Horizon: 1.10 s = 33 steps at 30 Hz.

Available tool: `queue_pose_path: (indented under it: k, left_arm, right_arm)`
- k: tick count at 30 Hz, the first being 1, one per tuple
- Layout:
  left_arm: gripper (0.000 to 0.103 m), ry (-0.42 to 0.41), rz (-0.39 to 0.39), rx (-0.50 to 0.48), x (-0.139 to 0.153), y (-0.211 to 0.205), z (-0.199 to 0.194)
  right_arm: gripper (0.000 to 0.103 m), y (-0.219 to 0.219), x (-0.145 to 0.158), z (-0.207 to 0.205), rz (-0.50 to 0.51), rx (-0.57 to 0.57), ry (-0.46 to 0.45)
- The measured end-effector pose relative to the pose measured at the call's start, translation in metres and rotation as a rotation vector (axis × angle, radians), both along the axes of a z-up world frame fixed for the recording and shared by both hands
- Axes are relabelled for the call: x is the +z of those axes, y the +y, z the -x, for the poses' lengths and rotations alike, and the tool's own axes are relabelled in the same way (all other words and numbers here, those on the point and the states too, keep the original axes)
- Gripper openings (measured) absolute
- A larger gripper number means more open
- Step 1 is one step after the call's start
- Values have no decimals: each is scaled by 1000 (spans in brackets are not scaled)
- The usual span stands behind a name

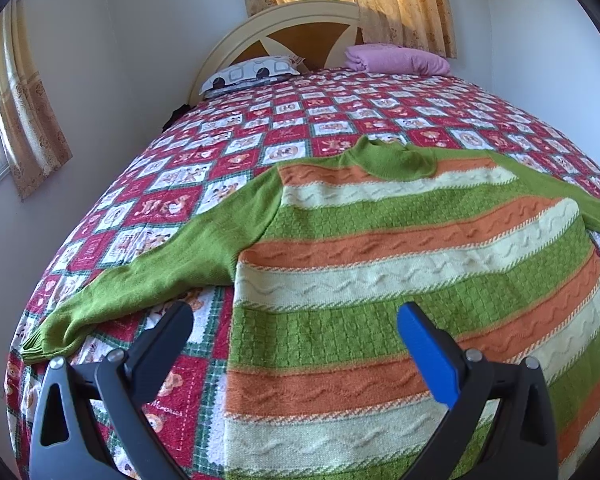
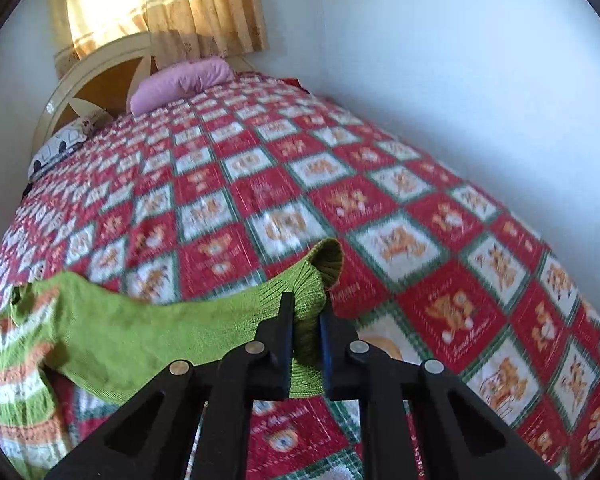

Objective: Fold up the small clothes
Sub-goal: 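Lift the held sleeve with the right gripper and lay it across the sweater body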

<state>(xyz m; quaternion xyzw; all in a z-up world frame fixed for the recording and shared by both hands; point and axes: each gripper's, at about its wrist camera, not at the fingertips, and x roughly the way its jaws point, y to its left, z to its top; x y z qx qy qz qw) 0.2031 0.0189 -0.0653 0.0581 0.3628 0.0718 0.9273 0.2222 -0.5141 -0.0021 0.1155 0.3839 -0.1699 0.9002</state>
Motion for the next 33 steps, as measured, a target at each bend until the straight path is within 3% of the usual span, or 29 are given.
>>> queue_pose_path:
  k: [8, 17, 25, 33]
  left_arm:
    - [103, -14, 5, -1, 4, 4, 4]
    - [103, -16, 29, 1, 4, 8, 7]
    - [103, -16, 55, 1, 0, 15, 11]
    - [103, -4, 81, 18, -5, 31, 12]
  right_arm:
    - [10, 38, 85, -27, 95, 66, -117]
    - [9, 141, 156, -51, 282, 249, -226]
    - [9, 251, 184, -64, 405, 452, -287]
    - [9, 365, 168, -70, 466, 679, -310]
